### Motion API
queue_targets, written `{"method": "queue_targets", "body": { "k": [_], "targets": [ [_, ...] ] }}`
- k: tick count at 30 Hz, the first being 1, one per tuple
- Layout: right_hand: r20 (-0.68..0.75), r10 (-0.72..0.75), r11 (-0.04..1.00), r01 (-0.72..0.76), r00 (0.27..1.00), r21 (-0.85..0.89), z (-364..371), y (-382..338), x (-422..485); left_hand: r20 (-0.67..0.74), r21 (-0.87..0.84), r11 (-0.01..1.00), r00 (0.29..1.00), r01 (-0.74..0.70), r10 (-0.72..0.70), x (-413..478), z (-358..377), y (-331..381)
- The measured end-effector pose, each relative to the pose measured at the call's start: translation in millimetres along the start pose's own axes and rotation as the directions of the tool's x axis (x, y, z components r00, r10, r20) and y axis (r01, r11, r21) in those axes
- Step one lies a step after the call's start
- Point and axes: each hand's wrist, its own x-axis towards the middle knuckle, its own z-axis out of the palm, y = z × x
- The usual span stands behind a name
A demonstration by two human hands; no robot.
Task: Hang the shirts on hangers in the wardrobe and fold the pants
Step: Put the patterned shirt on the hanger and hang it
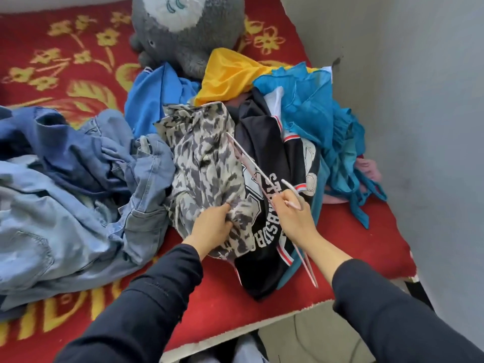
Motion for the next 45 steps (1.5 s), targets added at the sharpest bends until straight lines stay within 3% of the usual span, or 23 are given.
{"method": "queue_targets", "body": {
  "k": [2,4,8,11,16,19,25,30,32,34,36,39,41,43,45],
  "targets": [
    [-0.015,0.005,1.000,-0.005,1.000,0.023,-3.6,-14.6,-1.4,0.034,-0.111,0.994,0.999,-0.018,0.021,-4.1,-28.6,3.1],
    [0.014,0.016,0.998,-0.017,1.000,0.061,-9.1,-34.1,-3.0,-0.027,-0.182,0.982,0.999,-0.051,0.046,-10.7,-63.7,7.3],
    [0.367,0.077,0.934,-0.196,0.927,0.298,-19.0,-74.5,-19.6,-0.208,-0.392,0.913,0.978,-0.111,0.029,-23.2,-144.5,30.4],
    [0.490,-0.054,0.921,-0.146,0.870,0.361,-17.6,-119.0,-43.1,-0.323,-0.460,0.851,0.940,-0.254,0.106,-36.5,-210.5,63.2],
    [0.299,-0.238,0.887,0.081,0.924,0.454,-16.0,-195.8,-68.8,-0.552,-0.439,0.789,0.822,-0.430,0.141,-68.5,-303.2,106.5],
    [0.147,-0.277,0.883,0.191,0.950,0.429,-14.6,-225.8,-72.5,-0.651,-0.440,0.741,0.748,-0.508,0.127,-88.3,-349.0,121.3],
    [0.140,-0.279,0.921,0.223,0.950,0.320,-33.7,-279.4,-79.2,-0.829,-0.467,0.582,0.559,-0.666,-0.026,-129.8,-444.0,140.6],
    [-0.076,-0.378,0.893,0.385,0.923,0.231,-84.1,-358.5,-75.1,-0.905,-0.418,0.630,0.364,-0.654,-0.222,-160.6,-515.5,127.0],
    [-0.182,-0.430,0.867,0.461,0.884,0.191,-108.8,-403.3,-78.9,-0.915,-0.403,0.623,0.298,-0.671,-0.272,-170.5,-539.7,118.7],
    [-0.274,-0.472,0.809,0.535,0.838,0.241,-131.2,-446.7,-84.3,-0.926,-0.379,0.685,0.250,-0.622,-0.285,-179.1,-557.7,112.2],
    [-0.325,-0.519,0.776,0.595,0.791,0.210,-147.7,-482.2,-91.8,-0.924,-0.377,0.755,0.271,-0.537,-0.268,-186.2,-565.9,105.6],
    [-0.384,-0.626,0.704,0.704,0.678,0.094,-163.7,-514.9,-108.9,-0.881,-0.405,0.805,0.422,-0.434,-0.215,-195.8,-566.1,96.9],
    [-0.415,-0.683,0.633,0.771,0.601,0.076,-170.9,-527.9,-119.4,-0.856,-0.403,0.803,0.490,-0.439,-0.162,-204.3,-564.1,94.0],
    [-0.459,-0.714,0.573,0.818,0.528,0.050,-176.9,-539.1,-127.3,-0.869,-0.395,0.792,0.469,-0.465,-0.158,-209.7,-569.1,91.6],
    [-0.493,-0.726,0.560,0.828,0.479,-0.019,-183.6,-549.8,-134.1,-0.913,-0.348,0.804,0.370,-0.483,-0.173,-212.6,-580.4,89.9]
  ]
}}
